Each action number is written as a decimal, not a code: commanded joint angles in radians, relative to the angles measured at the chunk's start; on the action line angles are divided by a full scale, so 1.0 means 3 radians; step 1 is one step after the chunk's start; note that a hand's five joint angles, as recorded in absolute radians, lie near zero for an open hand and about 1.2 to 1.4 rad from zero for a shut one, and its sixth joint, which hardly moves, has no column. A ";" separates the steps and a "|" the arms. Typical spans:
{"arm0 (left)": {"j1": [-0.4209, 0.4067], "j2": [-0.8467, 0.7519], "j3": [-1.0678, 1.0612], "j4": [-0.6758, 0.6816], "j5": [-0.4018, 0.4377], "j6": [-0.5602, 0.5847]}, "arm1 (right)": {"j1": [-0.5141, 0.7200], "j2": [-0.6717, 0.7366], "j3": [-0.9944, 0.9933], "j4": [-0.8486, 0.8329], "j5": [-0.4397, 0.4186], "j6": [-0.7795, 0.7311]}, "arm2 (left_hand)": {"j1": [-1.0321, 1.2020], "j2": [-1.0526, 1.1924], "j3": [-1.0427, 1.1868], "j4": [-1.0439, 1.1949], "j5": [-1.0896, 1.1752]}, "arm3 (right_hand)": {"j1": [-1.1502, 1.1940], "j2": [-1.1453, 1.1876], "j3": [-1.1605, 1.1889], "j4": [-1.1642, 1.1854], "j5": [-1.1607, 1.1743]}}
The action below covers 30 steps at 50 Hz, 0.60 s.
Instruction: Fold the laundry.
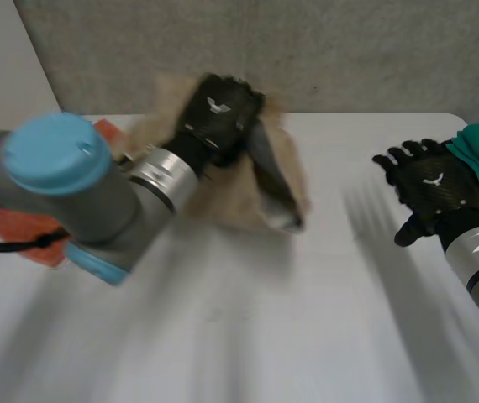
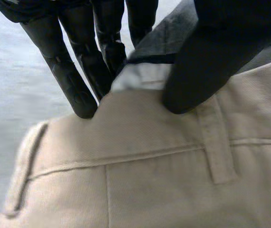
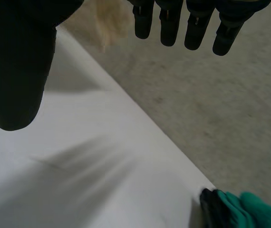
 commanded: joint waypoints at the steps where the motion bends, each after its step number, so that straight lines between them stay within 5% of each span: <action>1: -0.0666 -0.0954 0.0512 -0.0093 -0.0039 0.0045 | -0.0174 0.0005 -0.0095 0.0032 0.0239 0.0180 | -0.3082 -0.3386 -0.3376 -0.3452 -0.3219 | -0.0192 -0.0113 -0.0119 -0.0122 -0.0157; 8: -0.0697 -0.0336 0.0349 -0.0093 -0.0059 0.0020 | -0.0266 0.0000 -0.0146 0.0114 0.0264 0.0185 | -0.3082 -0.3386 -0.3376 -0.3452 -0.3219 | -0.0192 -0.0113 -0.0119 -0.0122 -0.0157; 13: -0.0422 0.0221 0.0038 -0.0088 -0.0100 0.0035 | -0.0210 -0.0168 -0.0197 0.0389 0.0269 0.0175 | -0.3082 -0.3386 -0.3376 -0.3452 -0.3219 | -0.0192 -0.0113 -0.0119 -0.0122 -0.0157; 22: 0.0641 0.0662 -0.0459 -0.0414 -0.0054 0.0050 | 0.0244 -0.0363 -0.0370 0.1223 0.0259 0.0404 | -0.2972 -0.3276 -0.3265 -0.3341 -0.3109 | -0.0192 -0.0113 -0.0119 -0.0122 -0.0157; 30: 0.1337 0.0004 -0.0362 -0.0874 -0.0049 0.0284 | 0.1022 0.0326 -0.1014 0.1362 0.0361 0.1146 | -0.2864 -0.3169 -0.3158 -0.3234 -0.3001 | -0.0192 -0.0113 -0.0119 -0.0122 -0.0157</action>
